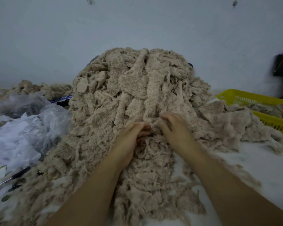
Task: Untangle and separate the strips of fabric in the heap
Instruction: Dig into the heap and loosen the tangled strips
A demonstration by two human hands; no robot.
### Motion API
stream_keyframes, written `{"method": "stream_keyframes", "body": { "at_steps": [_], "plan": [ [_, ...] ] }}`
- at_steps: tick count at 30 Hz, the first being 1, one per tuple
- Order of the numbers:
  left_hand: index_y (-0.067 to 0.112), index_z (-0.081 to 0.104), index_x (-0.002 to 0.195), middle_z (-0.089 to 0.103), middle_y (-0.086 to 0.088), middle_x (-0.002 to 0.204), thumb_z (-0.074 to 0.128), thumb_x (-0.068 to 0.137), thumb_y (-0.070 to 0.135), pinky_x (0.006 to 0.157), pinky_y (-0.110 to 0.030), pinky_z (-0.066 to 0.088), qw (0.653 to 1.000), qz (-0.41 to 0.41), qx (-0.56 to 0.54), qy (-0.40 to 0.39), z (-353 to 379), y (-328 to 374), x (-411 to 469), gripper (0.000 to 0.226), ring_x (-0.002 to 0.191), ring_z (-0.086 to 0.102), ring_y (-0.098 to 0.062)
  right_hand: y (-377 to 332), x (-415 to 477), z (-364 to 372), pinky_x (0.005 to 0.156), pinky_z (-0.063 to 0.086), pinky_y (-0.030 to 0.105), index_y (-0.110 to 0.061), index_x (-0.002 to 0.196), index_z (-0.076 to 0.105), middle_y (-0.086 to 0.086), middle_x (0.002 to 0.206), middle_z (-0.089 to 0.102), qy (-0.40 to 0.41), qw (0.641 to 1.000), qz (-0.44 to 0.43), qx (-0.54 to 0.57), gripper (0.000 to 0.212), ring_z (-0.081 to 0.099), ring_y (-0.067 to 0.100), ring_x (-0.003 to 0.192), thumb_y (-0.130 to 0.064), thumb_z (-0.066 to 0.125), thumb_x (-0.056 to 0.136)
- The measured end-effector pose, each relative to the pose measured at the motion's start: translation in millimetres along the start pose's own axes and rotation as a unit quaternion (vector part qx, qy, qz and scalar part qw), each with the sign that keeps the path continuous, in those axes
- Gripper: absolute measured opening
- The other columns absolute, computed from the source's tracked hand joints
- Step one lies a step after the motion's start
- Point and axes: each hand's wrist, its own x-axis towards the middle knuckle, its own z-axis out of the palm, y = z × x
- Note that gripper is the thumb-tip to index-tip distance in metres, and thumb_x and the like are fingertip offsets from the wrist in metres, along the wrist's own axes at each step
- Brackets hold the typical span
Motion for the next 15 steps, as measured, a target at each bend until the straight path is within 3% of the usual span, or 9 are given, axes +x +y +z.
{"method": "stream_keyframes", "body": {
  "at_steps": [2, 4, 6, 8, 11, 15],
  "plan": [
    [0.020, 0.072, 0.106, 0.075, 0.007, 0.105, 0.055, 0.100, 0.032, 0.076, -0.024, 0.054, 1.000, -0.008, 0.021, 0.008, 0.9, -1.6, 0.1, 0.021, 0.095, 0.071, -0.010, 2.0, 0.0, 7.2, 0.100, 0.041, 0.030, -0.022, 0.143, 0.045, 0.001, 0.145, 0.040, -0.069, 0.992, -0.012, -0.107, 0.043, 0.045, 0.017, 0.126, -0.033, 0.049, 0.101],
    [0.022, 0.070, 0.109, 0.074, 0.005, 0.108, 0.058, 0.099, 0.032, 0.068, -0.021, 0.054, 0.999, -0.013, 0.035, 0.016, 2.5, -1.4, 0.3, 0.018, 0.087, 0.072, -0.008, 1.9, -1.2, 8.2, 0.087, 0.048, 0.036, -0.018, 0.132, 0.052, 0.005, 0.128, 0.047, -0.104, 0.978, 0.004, -0.178, 0.034, 0.053, 0.024, 0.110, -0.031, 0.049, 0.100],
    [0.022, 0.067, 0.114, 0.072, 0.003, 0.107, 0.062, 0.097, 0.035, 0.061, -0.018, 0.053, 0.999, -0.016, 0.037, 0.013, 3.1, -1.4, 0.1, 0.023, 0.076, 0.071, -0.008, -4.6, -3.1, 5.9, 0.073, 0.046, 0.037, -0.013, 0.109, 0.057, 0.004, 0.105, 0.050, -0.067, 0.986, -0.012, -0.155, 0.017, 0.053, 0.022, 0.089, -0.026, 0.049, 0.100],
    [0.013, 0.066, 0.118, 0.071, -0.002, 0.105, 0.065, 0.094, 0.039, 0.058, -0.020, 0.052, 0.999, -0.024, -0.020, -0.022, 2.5, 0.5, -0.8, 0.036, 0.068, 0.067, -0.011, -17.0, -6.7, 4.0, 0.068, 0.045, 0.038, -0.017, 0.096, 0.054, -0.002, 0.093, 0.046, -0.020, 0.992, -0.081, -0.095, 0.009, 0.048, 0.016, 0.079, -0.024, 0.050, 0.099],
    [0.014, 0.079, 0.096, 0.074, -0.005, 0.098, 0.067, 0.086, 0.045, 0.066, -0.021, 0.055, 0.994, -0.034, -0.087, -0.064, -2.9, 5.1, -2.7, 0.035, 0.081, 0.072, -0.016, -37.9, -16.9, 11.4, 0.063, 0.045, 0.033, -0.024, 0.099, 0.055, -0.008, 0.095, 0.046, -0.062, 0.979, -0.180, -0.068, 0.005, 0.048, 0.010, 0.076, -0.026, 0.050, 0.098],
    [0.010, 0.070, 0.078, 0.067, -0.007, 0.076, 0.063, 0.091, 0.036, 0.073, -0.029, 0.055, 0.991, -0.012, -0.128, -0.047, -8.4, 9.6, 0.0, 0.031, 0.075, 0.066, -0.020, -40.0, -22.5, 18.8, 0.060, 0.047, 0.033, -0.023, 0.110, 0.054, -0.012, 0.102, 0.042, -0.099, 0.978, -0.173, -0.070, 0.016, 0.049, 0.009, 0.075, -0.034, 0.051, 0.098]
  ]
}}
